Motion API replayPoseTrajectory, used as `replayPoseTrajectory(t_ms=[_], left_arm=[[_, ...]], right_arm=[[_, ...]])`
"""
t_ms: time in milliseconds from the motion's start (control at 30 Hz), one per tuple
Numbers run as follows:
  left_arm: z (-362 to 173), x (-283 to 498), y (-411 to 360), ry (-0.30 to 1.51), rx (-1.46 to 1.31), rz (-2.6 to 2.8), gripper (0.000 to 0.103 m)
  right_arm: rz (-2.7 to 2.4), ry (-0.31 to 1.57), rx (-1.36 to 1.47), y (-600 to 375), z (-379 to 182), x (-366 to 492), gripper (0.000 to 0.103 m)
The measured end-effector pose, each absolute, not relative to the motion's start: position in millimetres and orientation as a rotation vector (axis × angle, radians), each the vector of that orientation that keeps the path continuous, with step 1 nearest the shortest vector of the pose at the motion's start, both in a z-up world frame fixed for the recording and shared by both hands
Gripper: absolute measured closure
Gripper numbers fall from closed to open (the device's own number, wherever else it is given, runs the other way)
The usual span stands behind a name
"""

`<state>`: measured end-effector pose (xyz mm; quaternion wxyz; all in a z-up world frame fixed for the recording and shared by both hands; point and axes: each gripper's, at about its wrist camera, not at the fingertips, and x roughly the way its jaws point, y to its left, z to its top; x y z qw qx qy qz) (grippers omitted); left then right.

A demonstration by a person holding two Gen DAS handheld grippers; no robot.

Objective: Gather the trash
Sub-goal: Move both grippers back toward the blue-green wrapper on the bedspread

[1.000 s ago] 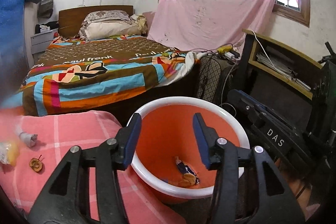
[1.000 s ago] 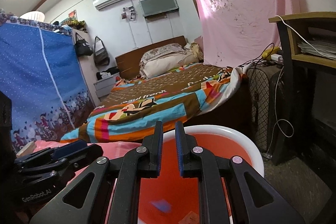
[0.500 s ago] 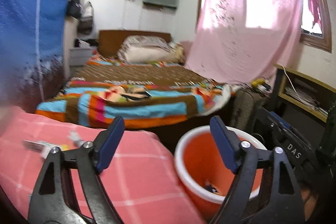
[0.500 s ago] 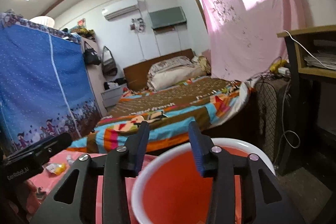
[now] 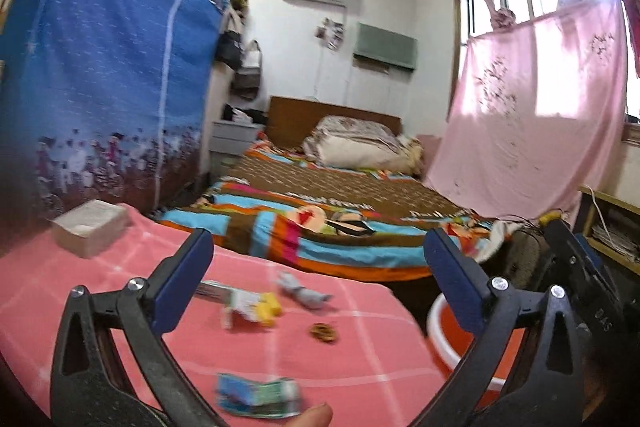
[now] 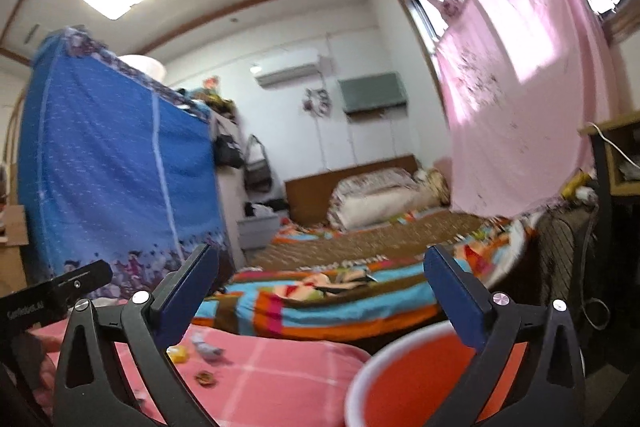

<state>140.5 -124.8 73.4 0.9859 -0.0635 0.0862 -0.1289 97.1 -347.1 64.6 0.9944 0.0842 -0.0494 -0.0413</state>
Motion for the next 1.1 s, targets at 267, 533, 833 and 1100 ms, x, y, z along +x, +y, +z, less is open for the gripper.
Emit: replayPoseTrajectory(t_ms=[267, 533, 833, 1100], left_arm=[[66, 123, -83, 0.139, -0.106, -0.177, 0.000], [44, 119, -63, 0.173, -0.090, -0.154, 0.000], [12, 143, -64, 0.392, -0.105, -0.236, 0.000], [-13, 168, -64, 0.601, -0.204, -0.307, 0.002]], right_arm=[[0.024, -0.160, 0.066, -300, 63, 92, 0.000], [0.092, -0.135, -0.058, -269, 49, 96, 0.000], [0.122, 0.058, -0.104, -255, 24, 124, 0.000], [0.138, 0.339, -0.038, -266, 1, 170, 0.000]])
